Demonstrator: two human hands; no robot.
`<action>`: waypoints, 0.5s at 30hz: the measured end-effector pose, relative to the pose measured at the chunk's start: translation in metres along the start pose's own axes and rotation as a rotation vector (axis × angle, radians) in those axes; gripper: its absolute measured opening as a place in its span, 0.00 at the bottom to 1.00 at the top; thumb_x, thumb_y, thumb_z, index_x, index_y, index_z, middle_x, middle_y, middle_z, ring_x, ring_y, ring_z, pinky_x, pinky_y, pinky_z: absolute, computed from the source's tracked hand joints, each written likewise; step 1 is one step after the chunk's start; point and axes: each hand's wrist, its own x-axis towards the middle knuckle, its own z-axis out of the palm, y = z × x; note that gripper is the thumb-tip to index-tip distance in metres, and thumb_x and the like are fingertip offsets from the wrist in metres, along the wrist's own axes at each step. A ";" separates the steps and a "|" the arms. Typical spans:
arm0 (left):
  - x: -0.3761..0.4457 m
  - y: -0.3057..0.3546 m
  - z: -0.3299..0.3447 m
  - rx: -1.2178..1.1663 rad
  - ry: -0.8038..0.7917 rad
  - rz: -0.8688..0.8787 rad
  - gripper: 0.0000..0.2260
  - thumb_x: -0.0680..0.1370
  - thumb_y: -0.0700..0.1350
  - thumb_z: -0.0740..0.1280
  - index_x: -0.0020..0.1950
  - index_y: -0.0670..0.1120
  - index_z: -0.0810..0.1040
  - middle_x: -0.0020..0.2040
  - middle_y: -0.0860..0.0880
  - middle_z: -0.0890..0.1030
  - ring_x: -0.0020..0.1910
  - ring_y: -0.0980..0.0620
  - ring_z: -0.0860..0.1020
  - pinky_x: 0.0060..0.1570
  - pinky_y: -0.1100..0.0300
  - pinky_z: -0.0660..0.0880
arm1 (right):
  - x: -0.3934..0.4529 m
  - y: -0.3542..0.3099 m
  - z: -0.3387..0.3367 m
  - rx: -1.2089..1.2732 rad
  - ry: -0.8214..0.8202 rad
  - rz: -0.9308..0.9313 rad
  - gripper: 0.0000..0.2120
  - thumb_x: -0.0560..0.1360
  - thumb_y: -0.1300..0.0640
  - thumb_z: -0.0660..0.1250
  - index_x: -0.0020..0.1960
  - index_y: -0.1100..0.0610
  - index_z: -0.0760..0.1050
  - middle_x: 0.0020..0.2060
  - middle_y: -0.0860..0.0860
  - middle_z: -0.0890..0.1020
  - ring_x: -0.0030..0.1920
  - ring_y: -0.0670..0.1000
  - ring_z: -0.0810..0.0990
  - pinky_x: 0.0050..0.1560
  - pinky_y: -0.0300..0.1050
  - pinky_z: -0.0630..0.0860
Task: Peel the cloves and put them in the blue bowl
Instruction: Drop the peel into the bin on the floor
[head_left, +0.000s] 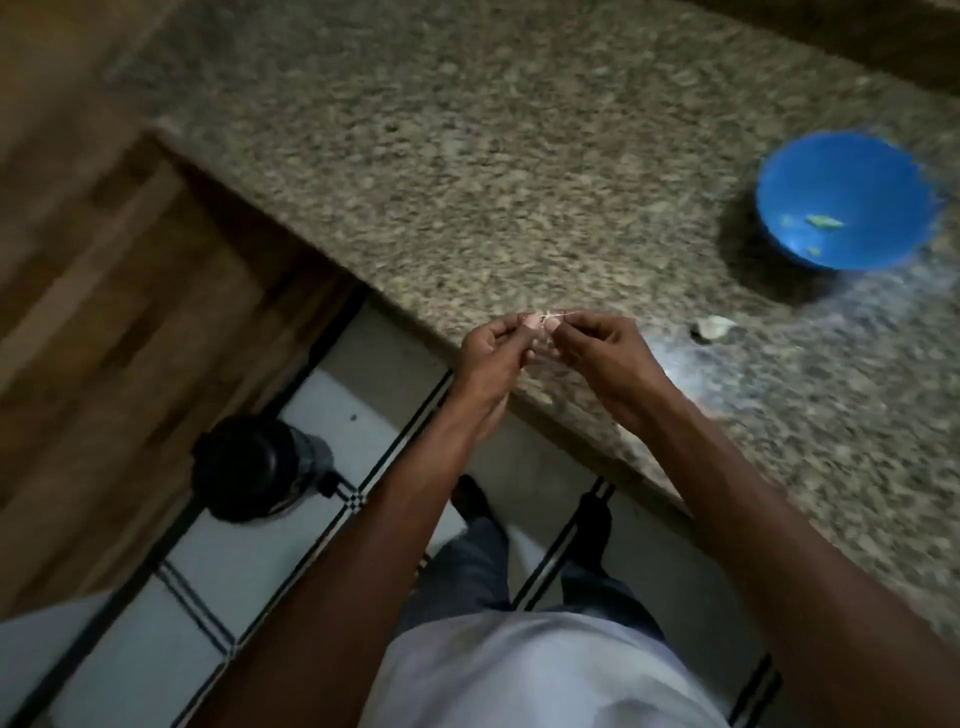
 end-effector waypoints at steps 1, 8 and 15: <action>-0.002 0.005 -0.019 -0.075 0.050 -0.002 0.04 0.82 0.39 0.68 0.54 0.40 0.82 0.38 0.52 0.83 0.36 0.58 0.77 0.41 0.66 0.75 | 0.007 -0.001 0.023 0.039 -0.052 0.041 0.08 0.82 0.61 0.69 0.55 0.65 0.84 0.44 0.59 0.87 0.43 0.50 0.85 0.47 0.42 0.81; -0.041 0.013 -0.206 -0.297 0.453 0.081 0.04 0.82 0.36 0.69 0.50 0.41 0.82 0.38 0.50 0.80 0.36 0.58 0.76 0.43 0.66 0.76 | 0.041 0.029 0.212 -0.075 -0.328 0.129 0.07 0.80 0.59 0.73 0.53 0.62 0.85 0.42 0.54 0.84 0.43 0.50 0.80 0.45 0.39 0.78; -0.078 -0.024 -0.407 -0.333 0.773 0.026 0.04 0.80 0.39 0.72 0.54 0.41 0.84 0.41 0.48 0.84 0.38 0.57 0.81 0.42 0.68 0.78 | 0.046 0.093 0.405 -0.271 -0.536 0.194 0.06 0.81 0.61 0.70 0.53 0.64 0.82 0.38 0.53 0.82 0.39 0.45 0.81 0.48 0.39 0.81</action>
